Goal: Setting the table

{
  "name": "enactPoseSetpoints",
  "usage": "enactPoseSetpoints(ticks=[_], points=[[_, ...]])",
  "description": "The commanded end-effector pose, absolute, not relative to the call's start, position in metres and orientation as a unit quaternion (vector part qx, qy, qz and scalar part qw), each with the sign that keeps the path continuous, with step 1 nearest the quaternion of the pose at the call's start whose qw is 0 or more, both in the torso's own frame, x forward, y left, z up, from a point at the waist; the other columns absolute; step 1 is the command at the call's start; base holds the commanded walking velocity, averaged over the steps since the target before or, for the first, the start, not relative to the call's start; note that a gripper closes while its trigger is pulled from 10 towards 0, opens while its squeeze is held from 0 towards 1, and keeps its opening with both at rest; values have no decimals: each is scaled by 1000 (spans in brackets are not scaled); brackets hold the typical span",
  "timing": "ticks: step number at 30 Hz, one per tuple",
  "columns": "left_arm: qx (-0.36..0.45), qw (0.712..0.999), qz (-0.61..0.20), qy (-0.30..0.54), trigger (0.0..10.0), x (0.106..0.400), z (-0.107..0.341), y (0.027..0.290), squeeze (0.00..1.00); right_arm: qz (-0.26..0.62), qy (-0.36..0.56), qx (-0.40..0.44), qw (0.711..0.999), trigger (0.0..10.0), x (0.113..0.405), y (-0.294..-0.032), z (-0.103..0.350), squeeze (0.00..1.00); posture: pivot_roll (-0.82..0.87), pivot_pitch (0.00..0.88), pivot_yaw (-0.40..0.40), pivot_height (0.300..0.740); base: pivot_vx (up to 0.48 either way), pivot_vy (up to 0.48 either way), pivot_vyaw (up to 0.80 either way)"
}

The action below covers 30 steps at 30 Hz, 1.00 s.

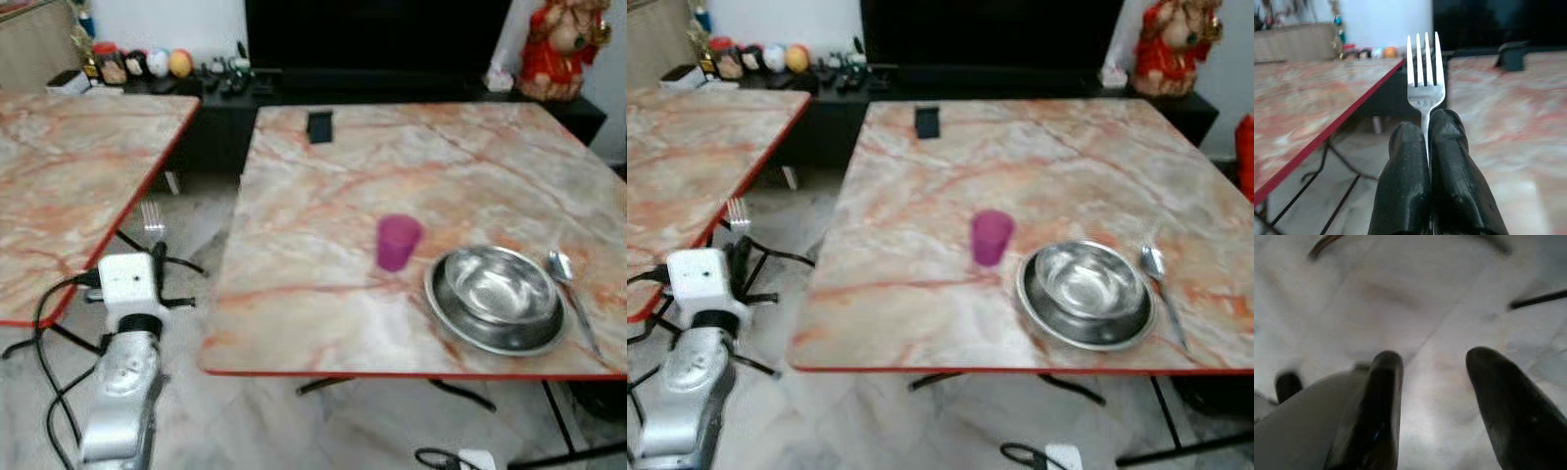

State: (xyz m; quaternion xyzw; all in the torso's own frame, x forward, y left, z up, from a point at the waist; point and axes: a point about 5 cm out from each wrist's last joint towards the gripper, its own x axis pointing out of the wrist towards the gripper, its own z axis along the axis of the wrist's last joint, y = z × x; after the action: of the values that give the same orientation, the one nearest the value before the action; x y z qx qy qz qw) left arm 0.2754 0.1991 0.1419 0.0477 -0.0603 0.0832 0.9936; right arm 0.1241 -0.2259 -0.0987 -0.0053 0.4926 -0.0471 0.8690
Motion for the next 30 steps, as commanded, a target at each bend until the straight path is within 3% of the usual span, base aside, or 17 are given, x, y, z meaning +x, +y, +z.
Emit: enactPoseSetpoints(ticks=[1,30], points=[[64,991,96,-67,10000,274,147,207,0,-43,487,0,872,10000,128,-221,-98,0,17,0,9,732,0,-431,0],[82,989,88,-86,10000,276,153,203,0,-40,489,-1,871,10000,127,-220,-99,0,10,0,10,732,0,-431,0]])
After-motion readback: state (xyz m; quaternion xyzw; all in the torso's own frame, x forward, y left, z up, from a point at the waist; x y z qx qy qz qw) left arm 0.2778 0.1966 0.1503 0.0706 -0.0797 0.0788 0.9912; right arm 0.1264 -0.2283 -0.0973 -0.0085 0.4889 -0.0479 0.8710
